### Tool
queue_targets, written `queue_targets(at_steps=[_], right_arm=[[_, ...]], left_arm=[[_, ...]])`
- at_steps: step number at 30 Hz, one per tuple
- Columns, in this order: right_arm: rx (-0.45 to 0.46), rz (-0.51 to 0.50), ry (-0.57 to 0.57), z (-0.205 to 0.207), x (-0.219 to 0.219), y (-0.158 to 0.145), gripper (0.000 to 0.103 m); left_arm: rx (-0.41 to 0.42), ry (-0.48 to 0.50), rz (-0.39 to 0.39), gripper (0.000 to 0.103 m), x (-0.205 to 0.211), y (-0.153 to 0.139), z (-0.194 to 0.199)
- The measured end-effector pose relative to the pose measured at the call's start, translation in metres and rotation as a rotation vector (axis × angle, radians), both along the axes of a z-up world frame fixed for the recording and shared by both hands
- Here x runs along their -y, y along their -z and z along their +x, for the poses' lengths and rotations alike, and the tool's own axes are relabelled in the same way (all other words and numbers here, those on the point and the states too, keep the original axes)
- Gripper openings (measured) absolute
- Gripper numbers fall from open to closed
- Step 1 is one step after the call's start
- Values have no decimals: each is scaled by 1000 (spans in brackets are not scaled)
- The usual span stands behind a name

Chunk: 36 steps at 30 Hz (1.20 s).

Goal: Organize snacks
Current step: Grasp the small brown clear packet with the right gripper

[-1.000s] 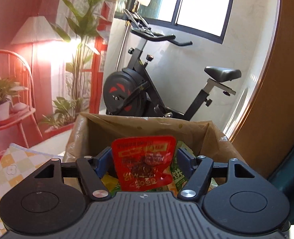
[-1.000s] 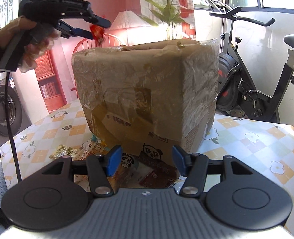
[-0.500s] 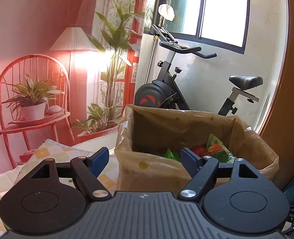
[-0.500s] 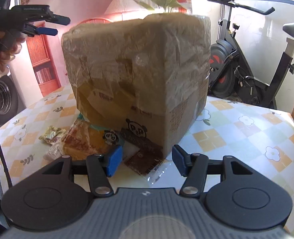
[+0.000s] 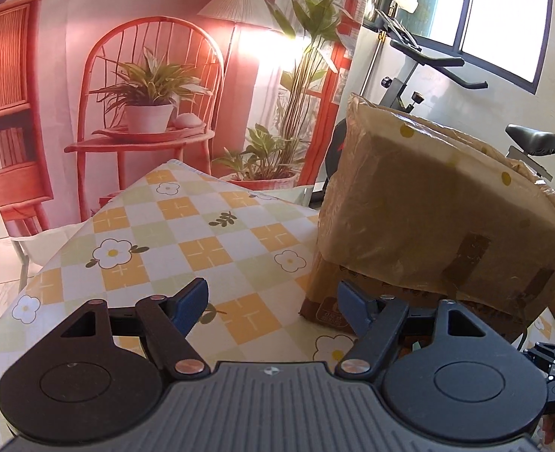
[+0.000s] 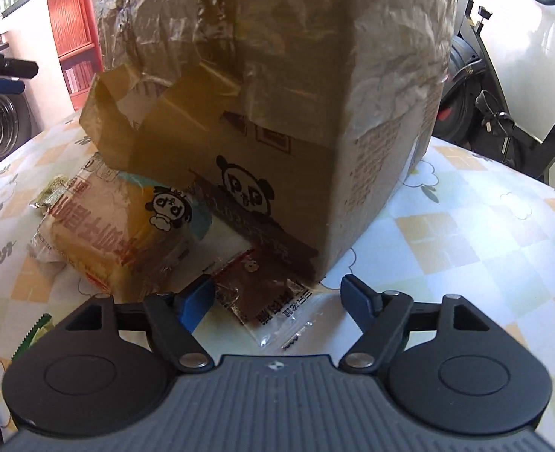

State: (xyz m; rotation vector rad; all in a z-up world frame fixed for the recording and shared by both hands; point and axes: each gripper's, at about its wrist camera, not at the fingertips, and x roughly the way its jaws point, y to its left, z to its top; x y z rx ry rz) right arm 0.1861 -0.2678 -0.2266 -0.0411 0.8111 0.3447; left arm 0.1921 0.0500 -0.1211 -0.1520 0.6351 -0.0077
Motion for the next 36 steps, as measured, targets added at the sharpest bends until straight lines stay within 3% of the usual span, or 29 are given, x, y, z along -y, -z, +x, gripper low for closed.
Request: queue_targets(at_steps=[2, 9, 11, 12, 17, 24, 29, 36], right_arm=[[-8, 13, 1, 1, 0, 0, 80], [-88, 84, -33, -24, -5, -9, 80], [-106, 80, -57, -34, -12, -14, 73], [-95, 59, -59, -36, -14, -16, 66], [46, 9, 16, -33, -13, -20, 64], [15, 30, 14, -8, -15, -7, 62], [59, 1, 13, -12, -22, -2, 61], [102, -24, 50, -30, -37, 2, 42]], left_arm=[[-4, 17, 18, 77, 4, 5, -7], [-51, 29, -31, 77, 6, 23, -14], [-57, 29, -39, 76, 6, 27, -16], [-58, 30, -39, 76, 6, 28, -17], [-68, 35, -30, 73, 14, 36, -24], [-83, 39, -7, 73, 16, 40, -29], [-113, 69, -1, 73, 13, 42, -23], [-59, 65, 36, 71, -21, 6, -4]])
